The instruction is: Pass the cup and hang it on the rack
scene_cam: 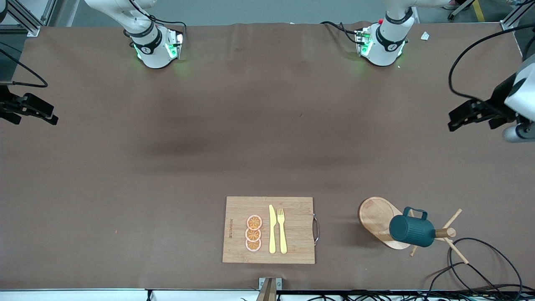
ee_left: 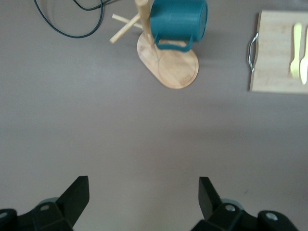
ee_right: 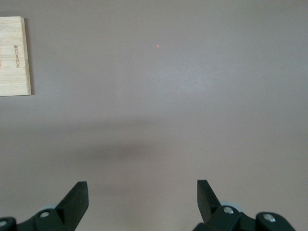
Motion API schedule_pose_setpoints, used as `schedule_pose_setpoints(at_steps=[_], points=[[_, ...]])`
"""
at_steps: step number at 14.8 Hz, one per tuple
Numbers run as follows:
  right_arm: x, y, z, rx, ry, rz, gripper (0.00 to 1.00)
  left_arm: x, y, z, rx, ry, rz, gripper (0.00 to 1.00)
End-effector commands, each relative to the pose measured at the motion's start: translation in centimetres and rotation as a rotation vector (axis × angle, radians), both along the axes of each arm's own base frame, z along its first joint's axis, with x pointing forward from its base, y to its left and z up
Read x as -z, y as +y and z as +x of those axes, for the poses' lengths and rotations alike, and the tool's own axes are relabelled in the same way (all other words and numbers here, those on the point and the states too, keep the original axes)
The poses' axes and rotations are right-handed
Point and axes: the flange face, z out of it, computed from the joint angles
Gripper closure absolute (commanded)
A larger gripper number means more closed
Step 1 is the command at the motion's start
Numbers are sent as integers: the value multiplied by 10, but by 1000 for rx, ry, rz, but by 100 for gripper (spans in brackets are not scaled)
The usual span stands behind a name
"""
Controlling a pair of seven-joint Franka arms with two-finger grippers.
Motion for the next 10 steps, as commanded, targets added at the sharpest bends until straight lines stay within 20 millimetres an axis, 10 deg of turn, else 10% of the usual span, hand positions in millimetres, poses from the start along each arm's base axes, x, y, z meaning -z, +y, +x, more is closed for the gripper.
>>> schedule_pose_setpoints(at_steps=[1, 10], points=[[-3, 2, -7, 0, -2, -6, 0, -2, 10, -32, 38, 14, 12, 0], [-5, 2, -7, 1, -6, -6, 0, -1, 0, -69, 36, 13, 17, 0]])
